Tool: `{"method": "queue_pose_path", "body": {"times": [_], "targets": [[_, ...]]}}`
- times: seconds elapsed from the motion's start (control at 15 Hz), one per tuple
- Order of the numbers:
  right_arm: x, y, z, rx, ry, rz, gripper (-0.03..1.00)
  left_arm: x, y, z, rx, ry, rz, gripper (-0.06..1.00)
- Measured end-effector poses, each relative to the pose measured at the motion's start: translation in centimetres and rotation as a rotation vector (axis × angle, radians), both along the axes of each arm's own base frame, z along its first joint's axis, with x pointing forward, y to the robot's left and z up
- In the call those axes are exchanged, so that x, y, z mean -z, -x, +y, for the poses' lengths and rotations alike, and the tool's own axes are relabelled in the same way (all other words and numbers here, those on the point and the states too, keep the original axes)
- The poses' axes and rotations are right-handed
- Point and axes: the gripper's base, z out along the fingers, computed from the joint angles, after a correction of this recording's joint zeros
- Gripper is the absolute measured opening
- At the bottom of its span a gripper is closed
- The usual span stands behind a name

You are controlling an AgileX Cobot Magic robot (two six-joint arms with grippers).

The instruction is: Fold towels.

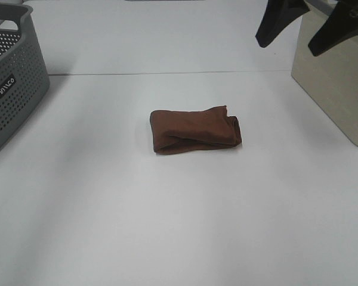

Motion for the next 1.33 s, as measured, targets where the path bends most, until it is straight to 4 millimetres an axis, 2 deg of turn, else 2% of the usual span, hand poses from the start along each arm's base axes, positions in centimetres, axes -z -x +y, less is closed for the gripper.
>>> {"method": "queue_pose_path", "body": {"times": [0.13, 0.2, 0.27, 0.33, 0.53, 0.8, 0.93, 1.0, 1.07, 1.2, 1.33], "targets": [[-0.5, 3.4, -1.0, 0.000, 0.019, -0.008, 0.86, 1.2, 3.6, 1.1, 0.017, -0.030, 0.047, 0.58], [-0.4, 7.2, -2.1, 0.001, 0.045, -0.015, 0.86, 3.2, 8.2, 2.4, 0.020, -0.047, 0.103, 0.58], [-0.3, 9.3, -2.7, 0.000, 0.059, -0.025, 0.86, 4.2, 10.3, 2.9, 0.023, -0.054, 0.123, 0.58], [-0.1, 10.3, -3.0, 0.001, 0.064, -0.028, 0.86, 4.8, 11.4, 3.2, 0.027, -0.058, 0.133, 0.58], [1.5, 15.8, -4.4, 0.005, 0.077, -0.055, 0.86, 7.7, 17.7, 5.0, 0.041, -0.066, 0.134, 0.58], [4.0, 22.8, -6.4, 0.014, 0.099, -0.167, 0.86, 10.5, 25.0, 7.1, 0.076, -0.054, -0.006, 0.58], [5.0, 25.6, -7.3, 0.025, 0.098, -0.271, 0.86, 11.2, 27.9, 7.8, 0.117, -0.034, -0.125, 0.58], [5.2, 26.3, -7.5, 0.028, 0.096, -0.302, 0.86, 11.5, 29.3, 8.0, 0.136, -0.012, -0.197, 0.58], [6.0, 28.6, -8.0, 0.038, 0.069, -0.425, 0.86, 11.9, 30.7, 8.2, 0.175, 0.000, -0.302, 0.58], [6.7, 30.4, -8.5, 0.020, 0.058, -0.551, 0.86, 12.5, 31.7, 8.2, 0.205, 0.016, -0.394, 0.58], [7.0, 31.3, -8.7, 0.025, 0.036, -0.664, 0.86, 13.5, 31.4, 8.1, 0.216, 0.018, -0.406, 0.58]]}}
